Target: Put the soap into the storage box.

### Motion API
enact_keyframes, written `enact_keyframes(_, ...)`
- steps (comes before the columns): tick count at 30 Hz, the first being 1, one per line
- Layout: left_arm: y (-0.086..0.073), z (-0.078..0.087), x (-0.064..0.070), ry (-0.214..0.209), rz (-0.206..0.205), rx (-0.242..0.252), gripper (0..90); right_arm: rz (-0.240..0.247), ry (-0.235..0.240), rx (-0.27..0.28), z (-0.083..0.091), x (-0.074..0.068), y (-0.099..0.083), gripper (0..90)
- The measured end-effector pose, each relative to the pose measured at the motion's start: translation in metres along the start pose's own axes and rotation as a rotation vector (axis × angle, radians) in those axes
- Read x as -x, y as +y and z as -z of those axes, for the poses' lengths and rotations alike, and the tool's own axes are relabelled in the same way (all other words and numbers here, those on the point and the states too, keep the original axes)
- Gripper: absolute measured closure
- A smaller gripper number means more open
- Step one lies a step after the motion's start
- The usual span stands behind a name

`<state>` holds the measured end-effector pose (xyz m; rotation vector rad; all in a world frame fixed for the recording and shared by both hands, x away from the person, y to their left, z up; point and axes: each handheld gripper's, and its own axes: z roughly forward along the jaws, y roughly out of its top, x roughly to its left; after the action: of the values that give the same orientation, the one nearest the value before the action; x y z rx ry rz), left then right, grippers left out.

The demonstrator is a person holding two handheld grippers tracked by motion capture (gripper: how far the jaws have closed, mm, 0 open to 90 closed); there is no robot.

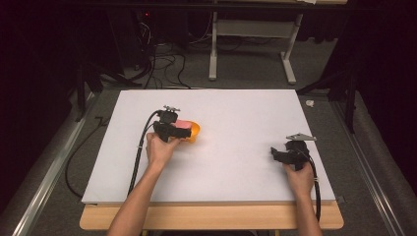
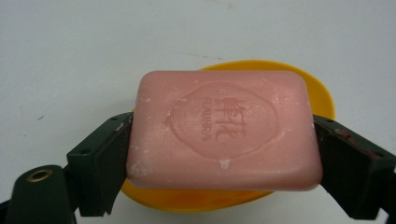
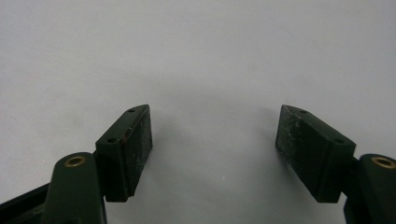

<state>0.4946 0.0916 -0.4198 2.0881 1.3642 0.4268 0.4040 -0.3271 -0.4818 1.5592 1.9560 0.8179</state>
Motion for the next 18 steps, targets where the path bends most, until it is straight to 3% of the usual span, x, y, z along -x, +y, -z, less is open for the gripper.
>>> enact_keyframes(18, 0.0004, 0.0017, 0.0021, 0.013, -0.005, -0.003, 13.7, 0.001, -0.001, 0.001, -0.0001, -0.0001, 0.0, 27.7)
